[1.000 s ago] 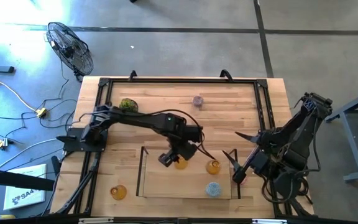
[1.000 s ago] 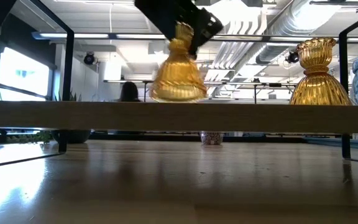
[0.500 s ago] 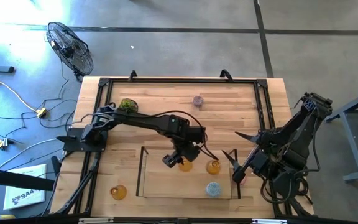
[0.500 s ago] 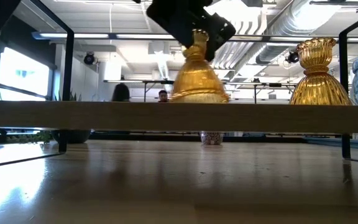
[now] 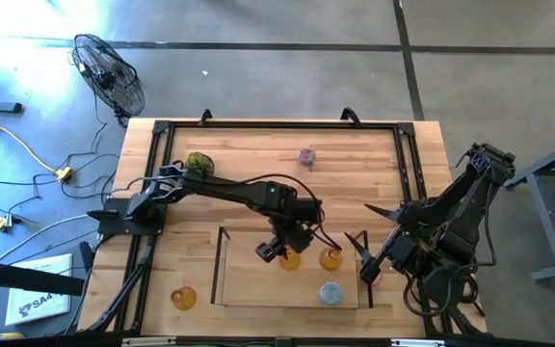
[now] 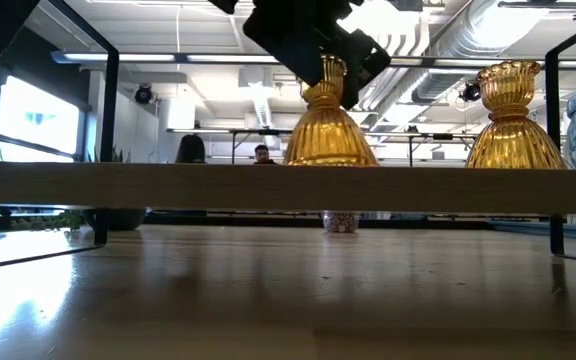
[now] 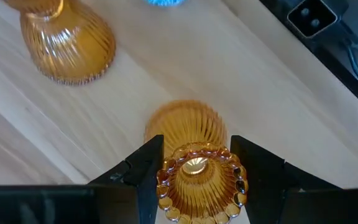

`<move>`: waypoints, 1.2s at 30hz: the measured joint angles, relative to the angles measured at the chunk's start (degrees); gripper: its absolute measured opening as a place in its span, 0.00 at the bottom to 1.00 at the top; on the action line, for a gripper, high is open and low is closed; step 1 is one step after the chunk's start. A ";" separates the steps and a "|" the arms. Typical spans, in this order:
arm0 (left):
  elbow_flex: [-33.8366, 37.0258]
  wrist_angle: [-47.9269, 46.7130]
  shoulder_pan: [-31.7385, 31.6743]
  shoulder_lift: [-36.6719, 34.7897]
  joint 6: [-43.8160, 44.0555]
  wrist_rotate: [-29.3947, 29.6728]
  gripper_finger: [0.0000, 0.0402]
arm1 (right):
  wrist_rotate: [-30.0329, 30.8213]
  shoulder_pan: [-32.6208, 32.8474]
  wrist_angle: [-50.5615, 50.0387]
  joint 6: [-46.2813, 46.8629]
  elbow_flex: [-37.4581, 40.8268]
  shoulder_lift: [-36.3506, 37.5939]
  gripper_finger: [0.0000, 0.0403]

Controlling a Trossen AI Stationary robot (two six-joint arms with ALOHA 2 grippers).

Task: Pick & Place candle stick holders
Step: Put the top brown vase candle holder on the shelf, then put the red patterned scented candle on the shelf

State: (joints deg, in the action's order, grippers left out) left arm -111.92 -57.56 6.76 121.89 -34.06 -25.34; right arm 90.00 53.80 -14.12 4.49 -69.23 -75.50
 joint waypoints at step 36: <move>-14.95 -9.00 0.04 0.09 11.82 -3.09 0.62 | 0.05 1.24 -0.48 -0.69 0.00 0.00 0.88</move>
State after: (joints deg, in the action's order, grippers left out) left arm -126.87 -66.56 6.81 121.97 -22.25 -28.43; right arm 90.05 55.05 -14.60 3.80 -69.23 -75.50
